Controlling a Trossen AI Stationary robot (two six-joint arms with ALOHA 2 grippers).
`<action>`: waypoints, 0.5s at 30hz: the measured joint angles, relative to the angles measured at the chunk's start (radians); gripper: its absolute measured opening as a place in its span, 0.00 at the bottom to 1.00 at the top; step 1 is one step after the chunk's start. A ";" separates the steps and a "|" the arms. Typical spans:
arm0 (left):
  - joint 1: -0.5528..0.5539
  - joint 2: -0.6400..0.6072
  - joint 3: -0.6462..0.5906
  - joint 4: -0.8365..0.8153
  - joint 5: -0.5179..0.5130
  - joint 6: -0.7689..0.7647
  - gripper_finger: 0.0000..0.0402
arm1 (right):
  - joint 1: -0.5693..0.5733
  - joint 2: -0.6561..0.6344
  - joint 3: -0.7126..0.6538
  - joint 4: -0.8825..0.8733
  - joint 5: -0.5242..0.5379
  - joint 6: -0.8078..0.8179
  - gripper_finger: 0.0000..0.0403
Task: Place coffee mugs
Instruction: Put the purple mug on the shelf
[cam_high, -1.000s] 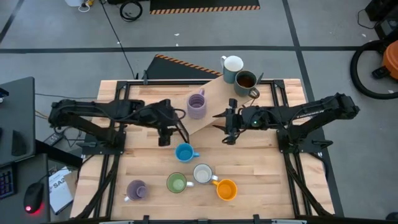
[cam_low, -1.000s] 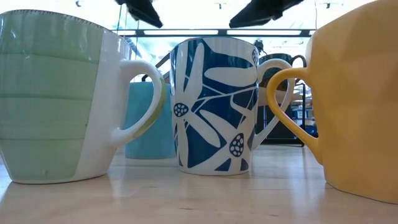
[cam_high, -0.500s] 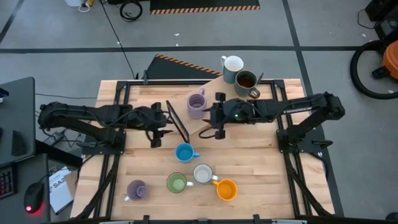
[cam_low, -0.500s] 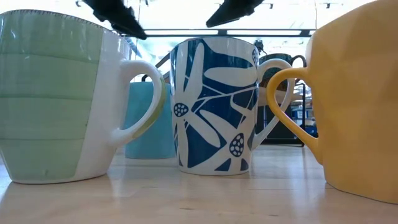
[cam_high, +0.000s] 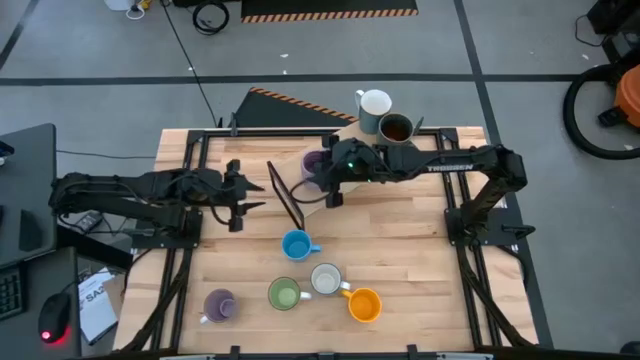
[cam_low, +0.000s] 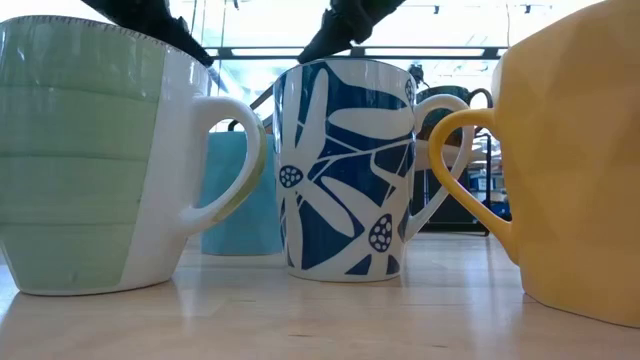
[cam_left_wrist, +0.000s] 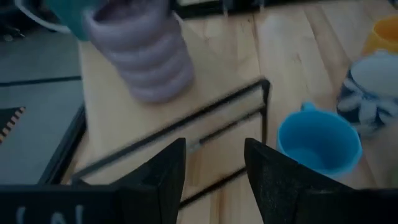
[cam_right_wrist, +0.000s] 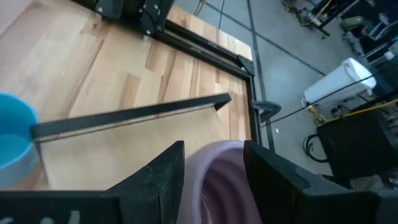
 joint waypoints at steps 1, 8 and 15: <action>0.003 -0.008 0.000 -0.004 0.000 -0.009 0.43 | -0.006 0.013 0.017 -0.014 -0.006 -0.001 0.43; -0.008 -0.049 0.000 0.010 0.004 -0.091 0.43 | -0.020 0.057 0.082 -0.129 0.006 0.006 0.43; -0.015 -0.054 0.000 0.000 0.004 -0.149 0.43 | -0.021 0.025 0.080 -0.250 0.081 0.039 0.43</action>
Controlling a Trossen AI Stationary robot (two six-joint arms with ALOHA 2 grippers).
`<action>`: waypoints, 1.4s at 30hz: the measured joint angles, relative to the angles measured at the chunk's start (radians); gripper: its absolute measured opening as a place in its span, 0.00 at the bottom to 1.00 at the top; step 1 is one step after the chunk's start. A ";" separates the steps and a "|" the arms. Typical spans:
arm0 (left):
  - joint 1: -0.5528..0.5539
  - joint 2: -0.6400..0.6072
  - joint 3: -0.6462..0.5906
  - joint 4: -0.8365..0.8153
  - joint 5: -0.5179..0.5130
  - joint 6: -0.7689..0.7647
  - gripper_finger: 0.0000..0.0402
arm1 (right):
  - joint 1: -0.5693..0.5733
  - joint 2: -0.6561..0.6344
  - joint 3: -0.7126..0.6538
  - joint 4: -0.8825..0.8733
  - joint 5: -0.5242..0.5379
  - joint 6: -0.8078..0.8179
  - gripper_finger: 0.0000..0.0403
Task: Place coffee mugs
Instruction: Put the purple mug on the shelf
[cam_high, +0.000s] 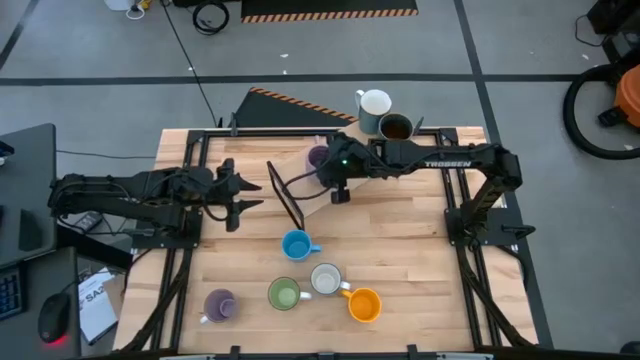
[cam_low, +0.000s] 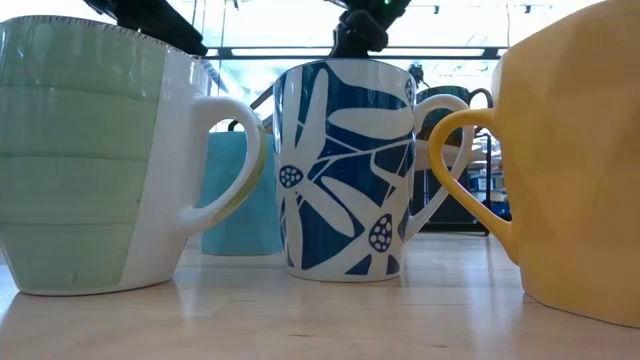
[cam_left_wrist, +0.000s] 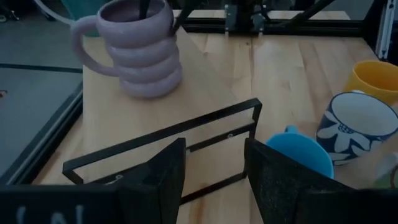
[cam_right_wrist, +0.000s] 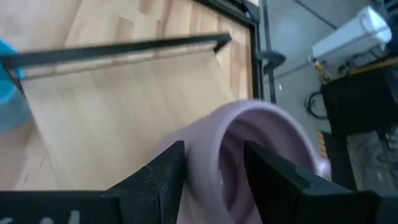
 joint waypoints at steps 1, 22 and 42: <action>0.000 0.000 0.000 0.001 0.000 0.000 0.43 | 0.000 -0.001 0.000 -0.016 0.012 0.008 0.43; 0.003 0.000 0.000 -0.004 -0.012 0.040 0.43 | -0.145 -0.051 -0.001 -0.217 0.026 -0.069 0.43; 0.003 0.000 0.000 -0.003 -0.011 0.039 0.43 | -0.235 -0.059 -0.002 -0.252 -0.018 -0.229 0.42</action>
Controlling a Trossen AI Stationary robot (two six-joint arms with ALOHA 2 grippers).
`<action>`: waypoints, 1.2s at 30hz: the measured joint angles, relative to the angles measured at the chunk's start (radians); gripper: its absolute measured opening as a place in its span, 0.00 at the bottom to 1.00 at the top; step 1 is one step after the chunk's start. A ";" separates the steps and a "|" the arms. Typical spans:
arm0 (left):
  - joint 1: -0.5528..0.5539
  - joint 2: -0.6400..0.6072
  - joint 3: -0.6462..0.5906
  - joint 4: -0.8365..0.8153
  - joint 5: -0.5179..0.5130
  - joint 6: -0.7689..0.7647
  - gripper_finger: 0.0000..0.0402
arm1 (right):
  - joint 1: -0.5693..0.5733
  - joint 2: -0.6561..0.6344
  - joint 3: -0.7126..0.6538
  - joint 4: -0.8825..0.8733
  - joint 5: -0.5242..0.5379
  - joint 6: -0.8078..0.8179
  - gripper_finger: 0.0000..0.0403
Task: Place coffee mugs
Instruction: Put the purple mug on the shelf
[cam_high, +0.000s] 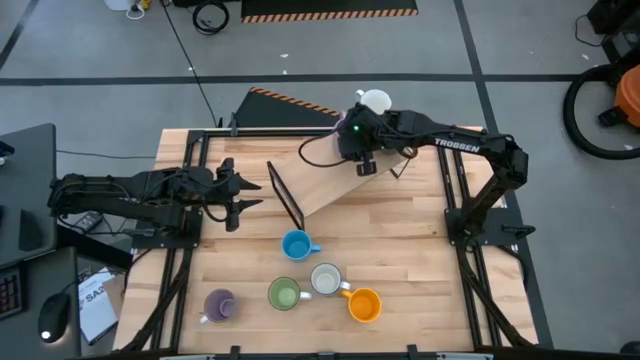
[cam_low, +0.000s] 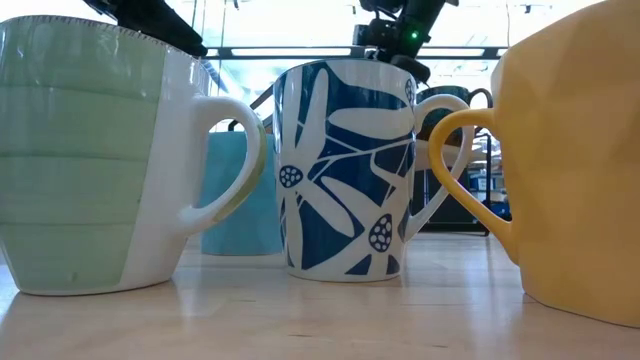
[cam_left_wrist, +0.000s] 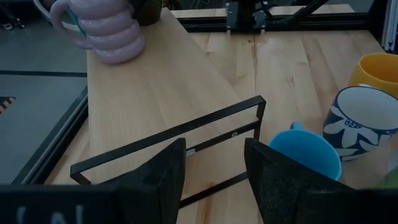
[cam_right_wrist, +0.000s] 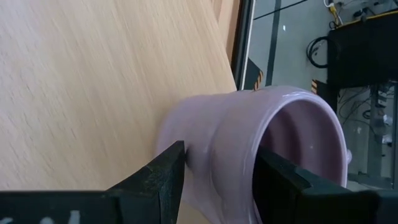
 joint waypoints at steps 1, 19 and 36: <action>0.000 0.000 0.000 0.000 0.000 0.000 0.43 | -0.003 0.000 0.000 0.000 0.000 -0.010 0.42; 0.000 0.000 0.000 0.000 0.000 0.000 0.43 | -0.039 0.000 0.000 0.014 0.045 -0.099 0.42; 0.000 0.000 0.001 0.000 0.000 -0.018 0.43 | -0.027 -0.005 0.000 0.016 0.092 -0.078 0.42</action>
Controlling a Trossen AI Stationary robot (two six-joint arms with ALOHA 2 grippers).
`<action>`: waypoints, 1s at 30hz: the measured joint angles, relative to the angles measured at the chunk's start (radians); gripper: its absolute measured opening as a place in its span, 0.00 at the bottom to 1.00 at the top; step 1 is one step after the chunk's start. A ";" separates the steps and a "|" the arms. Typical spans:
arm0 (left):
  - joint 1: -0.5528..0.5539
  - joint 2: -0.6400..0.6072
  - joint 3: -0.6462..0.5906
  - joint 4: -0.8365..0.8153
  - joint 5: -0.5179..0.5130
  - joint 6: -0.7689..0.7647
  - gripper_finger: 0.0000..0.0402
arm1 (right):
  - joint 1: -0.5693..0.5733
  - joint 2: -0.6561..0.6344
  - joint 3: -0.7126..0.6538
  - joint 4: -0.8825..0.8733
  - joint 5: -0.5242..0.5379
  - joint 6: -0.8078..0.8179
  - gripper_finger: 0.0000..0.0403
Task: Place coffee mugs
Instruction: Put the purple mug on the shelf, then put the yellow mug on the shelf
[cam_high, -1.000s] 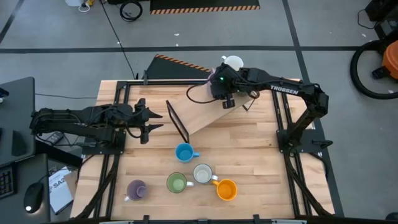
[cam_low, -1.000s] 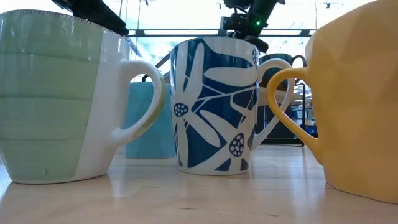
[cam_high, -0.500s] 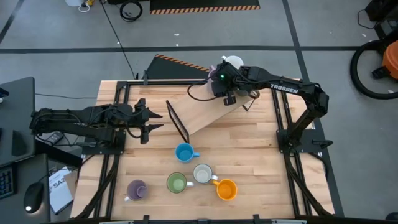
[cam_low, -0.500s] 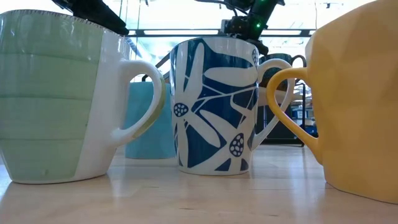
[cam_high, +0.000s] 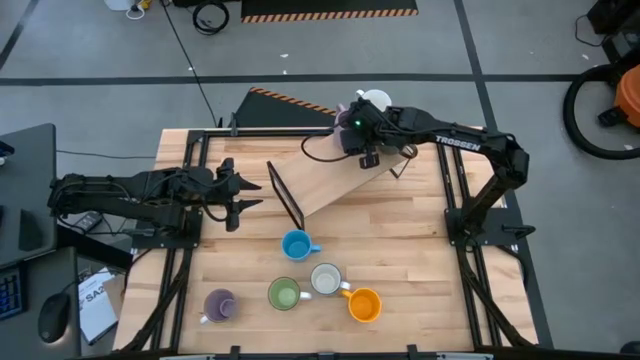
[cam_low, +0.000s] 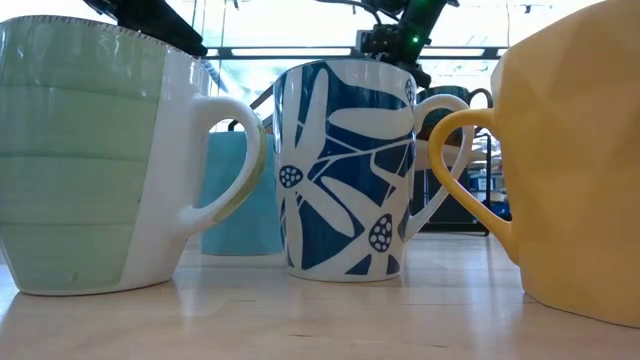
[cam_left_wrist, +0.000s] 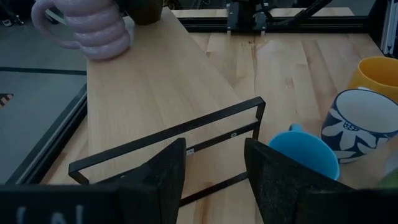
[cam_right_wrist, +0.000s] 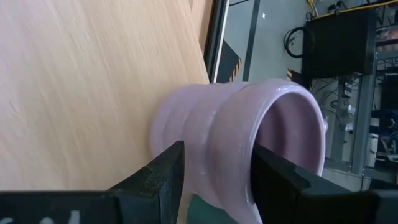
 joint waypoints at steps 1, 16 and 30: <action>0.000 0.000 0.000 0.000 0.000 0.000 0.43 | 0.004 -0.003 0.000 0.000 0.001 0.005 0.42; 0.000 0.000 0.000 0.001 0.000 -0.004 0.43 | 0.036 -0.087 0.000 -0.001 0.040 0.090 0.42; -0.023 0.000 0.000 0.062 0.206 -0.027 0.43 | 0.158 -0.137 0.000 0.059 -0.056 0.272 0.42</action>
